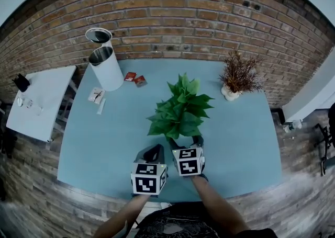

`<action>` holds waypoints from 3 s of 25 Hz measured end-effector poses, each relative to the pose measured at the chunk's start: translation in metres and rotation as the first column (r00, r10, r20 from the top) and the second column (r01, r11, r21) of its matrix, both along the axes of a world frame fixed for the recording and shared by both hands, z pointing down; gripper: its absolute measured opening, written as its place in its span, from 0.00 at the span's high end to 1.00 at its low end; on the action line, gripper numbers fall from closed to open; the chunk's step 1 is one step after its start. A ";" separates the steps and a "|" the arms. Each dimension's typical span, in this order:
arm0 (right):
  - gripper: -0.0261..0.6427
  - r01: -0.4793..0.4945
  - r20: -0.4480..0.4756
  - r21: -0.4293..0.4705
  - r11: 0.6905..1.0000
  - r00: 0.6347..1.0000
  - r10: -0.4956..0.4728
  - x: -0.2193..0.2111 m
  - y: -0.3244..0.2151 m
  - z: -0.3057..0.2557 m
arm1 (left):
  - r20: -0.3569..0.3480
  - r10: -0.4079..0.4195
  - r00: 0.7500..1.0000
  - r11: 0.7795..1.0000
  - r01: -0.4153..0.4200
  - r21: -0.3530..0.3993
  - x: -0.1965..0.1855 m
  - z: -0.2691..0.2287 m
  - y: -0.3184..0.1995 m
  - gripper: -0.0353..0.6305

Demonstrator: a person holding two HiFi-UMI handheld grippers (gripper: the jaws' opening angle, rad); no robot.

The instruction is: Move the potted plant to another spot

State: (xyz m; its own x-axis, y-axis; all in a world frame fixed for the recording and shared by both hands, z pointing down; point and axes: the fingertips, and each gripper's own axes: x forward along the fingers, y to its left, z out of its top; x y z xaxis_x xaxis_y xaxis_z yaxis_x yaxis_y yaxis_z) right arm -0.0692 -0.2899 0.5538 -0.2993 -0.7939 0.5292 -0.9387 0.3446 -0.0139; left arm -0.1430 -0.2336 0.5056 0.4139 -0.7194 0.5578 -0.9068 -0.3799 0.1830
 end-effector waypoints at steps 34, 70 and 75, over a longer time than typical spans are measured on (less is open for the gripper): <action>0.29 0.033 -0.006 -0.049 0.998 0.999 -0.033 -0.007 -0.035 0.034 | 0.006 -0.038 0.999 0.998 0.039 -0.049 -0.005 0.015 -0.008 0.95; 0.29 -0.045 -0.029 -0.031 0.998 0.999 0.044 0.057 0.020 0.031 | 0.010 0.024 1.000 0.999 -0.024 -0.030 0.032 0.017 0.024 0.95; 0.29 -0.069 -0.039 -0.032 0.997 0.997 0.068 0.070 0.028 0.031 | 0.005 0.042 0.999 0.999 -0.042 -0.026 0.041 0.016 0.030 0.95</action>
